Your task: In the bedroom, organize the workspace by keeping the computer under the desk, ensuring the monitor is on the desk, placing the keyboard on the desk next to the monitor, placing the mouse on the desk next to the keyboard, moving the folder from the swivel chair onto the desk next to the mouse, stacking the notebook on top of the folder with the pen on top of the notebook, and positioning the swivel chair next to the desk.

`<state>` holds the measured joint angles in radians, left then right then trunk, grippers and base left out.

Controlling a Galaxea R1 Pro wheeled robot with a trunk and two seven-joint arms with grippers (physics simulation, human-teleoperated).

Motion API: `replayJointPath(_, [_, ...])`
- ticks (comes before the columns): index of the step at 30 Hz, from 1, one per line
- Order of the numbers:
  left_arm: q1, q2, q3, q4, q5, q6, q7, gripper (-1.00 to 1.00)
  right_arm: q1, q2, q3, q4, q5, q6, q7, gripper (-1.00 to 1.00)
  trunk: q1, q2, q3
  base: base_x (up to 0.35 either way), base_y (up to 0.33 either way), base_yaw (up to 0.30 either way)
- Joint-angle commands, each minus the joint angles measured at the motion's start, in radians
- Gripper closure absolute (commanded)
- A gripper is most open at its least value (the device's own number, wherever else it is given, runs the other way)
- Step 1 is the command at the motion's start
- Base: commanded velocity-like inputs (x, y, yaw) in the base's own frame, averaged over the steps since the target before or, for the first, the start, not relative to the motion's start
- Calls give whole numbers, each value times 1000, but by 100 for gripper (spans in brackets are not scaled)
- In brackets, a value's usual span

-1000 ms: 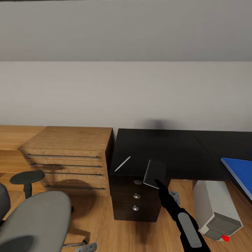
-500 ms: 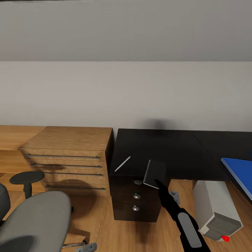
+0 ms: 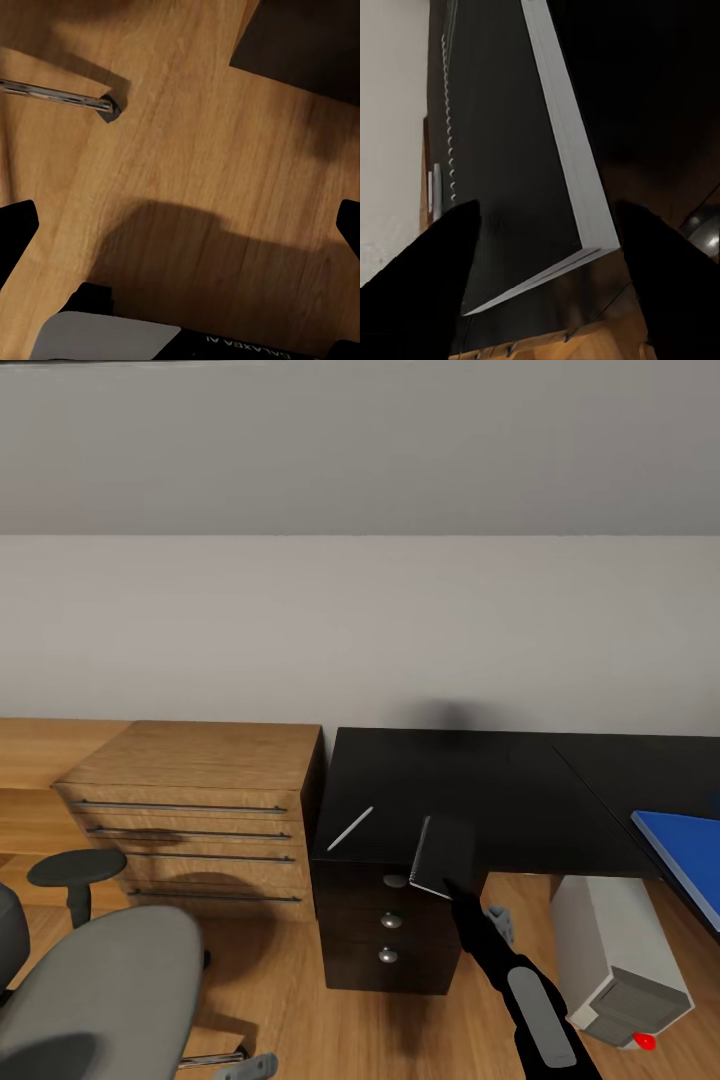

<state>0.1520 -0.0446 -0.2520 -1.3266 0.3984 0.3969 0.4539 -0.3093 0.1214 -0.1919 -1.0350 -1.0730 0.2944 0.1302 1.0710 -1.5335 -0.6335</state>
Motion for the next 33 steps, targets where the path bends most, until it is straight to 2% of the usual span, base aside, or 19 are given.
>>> replayJointPath(1, [0,0,-1,-2,10,2,8,-100,-1,1,-4,-1,-5,8,3,100,0,0,-1,0,0,0])
replayJointPath(19, [1,0,-2,3,8,2,8,-100,-1,1,-4,-2,-5,9,10,100,0,0,-1,0,0,0])
replayJointPath(27, [0,0,-3,3,9,1,12,-100,-1,0,-4,-6,-5,9,17,100,-31,56,24,0,0,0])
replayJointPath(33, [0,-1,-3,4,9,1,13,-100,-1,-4,-5,-9,-5,16,55,100,-54,98,43,0,0,0])
